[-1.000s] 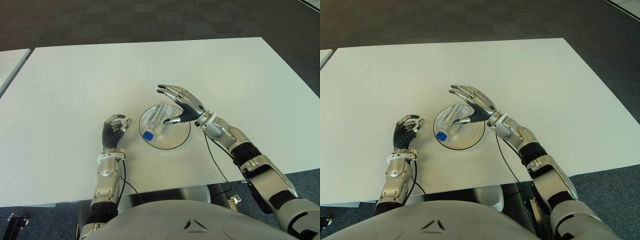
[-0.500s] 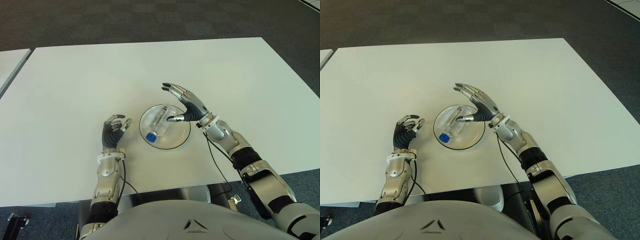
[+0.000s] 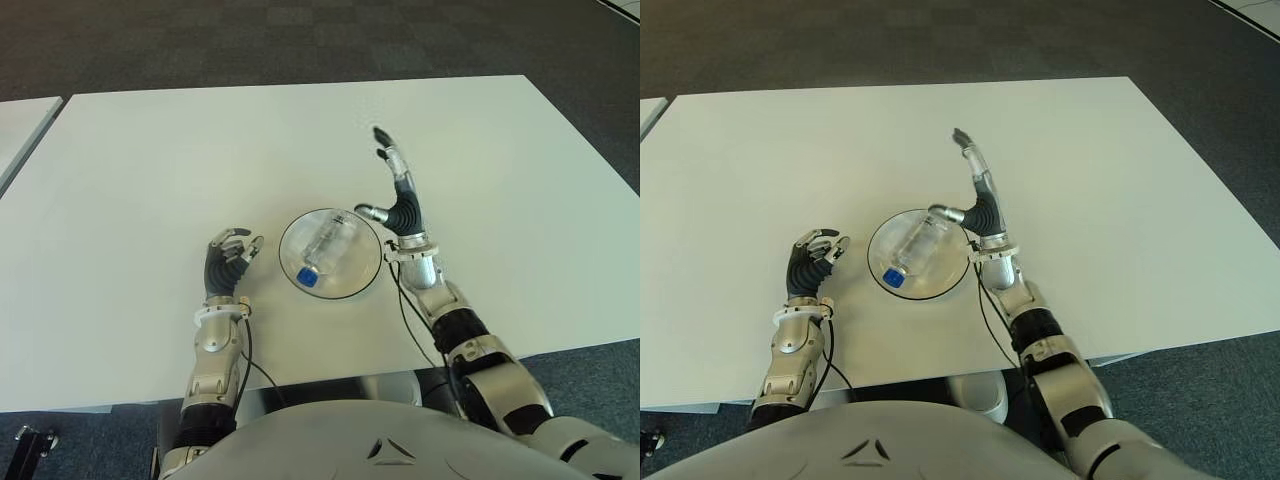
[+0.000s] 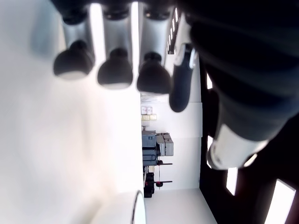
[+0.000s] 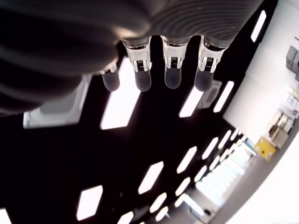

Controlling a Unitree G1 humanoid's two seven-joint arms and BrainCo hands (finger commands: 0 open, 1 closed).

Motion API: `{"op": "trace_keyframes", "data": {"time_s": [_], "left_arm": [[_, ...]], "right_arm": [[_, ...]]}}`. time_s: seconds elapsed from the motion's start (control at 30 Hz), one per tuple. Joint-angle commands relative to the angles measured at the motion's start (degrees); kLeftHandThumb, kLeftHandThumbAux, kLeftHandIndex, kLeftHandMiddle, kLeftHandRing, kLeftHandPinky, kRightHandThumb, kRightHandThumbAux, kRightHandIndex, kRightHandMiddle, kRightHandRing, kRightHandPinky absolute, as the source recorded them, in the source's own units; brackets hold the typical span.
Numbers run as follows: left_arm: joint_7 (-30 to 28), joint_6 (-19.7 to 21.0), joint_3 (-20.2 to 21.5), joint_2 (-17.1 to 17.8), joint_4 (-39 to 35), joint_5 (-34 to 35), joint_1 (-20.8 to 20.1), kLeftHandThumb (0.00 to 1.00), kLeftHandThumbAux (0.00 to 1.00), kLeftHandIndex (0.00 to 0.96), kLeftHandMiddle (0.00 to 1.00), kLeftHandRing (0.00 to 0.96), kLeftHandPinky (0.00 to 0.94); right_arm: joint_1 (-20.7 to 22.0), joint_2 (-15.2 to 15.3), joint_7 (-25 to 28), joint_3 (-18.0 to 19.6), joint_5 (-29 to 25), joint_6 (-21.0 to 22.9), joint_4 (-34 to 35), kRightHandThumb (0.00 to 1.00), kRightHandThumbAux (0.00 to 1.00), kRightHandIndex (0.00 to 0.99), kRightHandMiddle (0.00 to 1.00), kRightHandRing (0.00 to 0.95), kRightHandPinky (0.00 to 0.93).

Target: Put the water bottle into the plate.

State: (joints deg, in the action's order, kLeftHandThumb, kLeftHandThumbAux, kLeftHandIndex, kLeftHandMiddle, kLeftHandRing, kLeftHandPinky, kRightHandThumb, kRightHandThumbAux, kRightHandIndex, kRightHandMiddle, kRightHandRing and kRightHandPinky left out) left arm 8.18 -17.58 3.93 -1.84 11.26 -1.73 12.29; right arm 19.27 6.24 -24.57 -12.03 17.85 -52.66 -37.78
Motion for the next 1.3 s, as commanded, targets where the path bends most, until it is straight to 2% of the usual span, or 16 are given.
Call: {"op": "trace_keyframes", "data": {"time_s": [0.03,0.1,0.27,0.5,0.6,0.7,0.83,0.97,1.3], "left_arm": [[0.2,1.2,0.1,-0.2,-0.4,-0.2,0.5,0.704,0.719,0.436,0.844,0.849,0.843],[0.1,1.2,0.0,-0.2,-0.5,-0.2,0.5,0.703,0.719,0.436,0.844,0.850,0.844],[-0.3,1.1,0.0,-0.2,-0.7,0.2,0.6,0.703,0.719,0.436,0.844,0.848,0.840],[-0.8,1.1,0.0,-0.1,-0.8,0.8,0.8,0.703,0.719,0.436,0.842,0.846,0.837],[-0.8,1.1,0.0,0.0,-0.7,1.0,0.8,0.703,0.719,0.436,0.843,0.846,0.839],[-0.7,1.2,0.0,0.0,-0.7,0.9,0.8,0.703,0.719,0.436,0.844,0.846,0.839],[-0.7,1.2,0.0,0.0,-0.8,0.9,0.9,0.703,0.719,0.436,0.845,0.848,0.840],[-0.6,1.2,-0.1,0.0,-0.8,0.8,1.0,0.703,0.719,0.436,0.845,0.849,0.841],[-0.5,0.7,-0.1,0.1,-0.5,0.5,1.1,0.702,0.719,0.436,0.846,0.849,0.839]], "right_arm": [[-2.6,-7.2,0.5,5.6,-12.0,0.4,-0.6,0.189,0.581,0.139,0.122,0.132,0.217],[-3.2,-8.9,2.0,7.0,-15.6,1.3,0.4,0.228,0.657,0.227,0.215,0.228,0.302],[-5.0,-11.7,6.3,9.9,-22.8,5.6,4.0,0.254,0.736,0.404,0.369,0.376,0.429],[-9.7,-12.5,10.8,12.1,-31.8,19.1,15.3,0.190,0.851,0.596,0.599,0.584,0.613],[-11.4,-12.8,11.8,12.4,-33.9,23.9,19.6,0.529,0.768,0.490,0.649,0.632,0.654],[-13.2,-12.8,12.9,12.5,-35.8,28.2,23.7,0.643,0.740,0.456,0.682,0.664,0.684],[-15.2,-12.6,14.6,12.8,-39.4,34.9,28.4,0.687,0.729,0.444,0.709,0.690,0.711],[-17.1,-12.1,16.7,14.2,-46.0,43.5,32.4,0.703,0.726,0.440,0.737,0.722,0.751],[-18.7,-11.4,18.7,17.6,-53.1,55.6,37.0,0.711,0.724,0.439,0.787,0.774,0.800]]}}
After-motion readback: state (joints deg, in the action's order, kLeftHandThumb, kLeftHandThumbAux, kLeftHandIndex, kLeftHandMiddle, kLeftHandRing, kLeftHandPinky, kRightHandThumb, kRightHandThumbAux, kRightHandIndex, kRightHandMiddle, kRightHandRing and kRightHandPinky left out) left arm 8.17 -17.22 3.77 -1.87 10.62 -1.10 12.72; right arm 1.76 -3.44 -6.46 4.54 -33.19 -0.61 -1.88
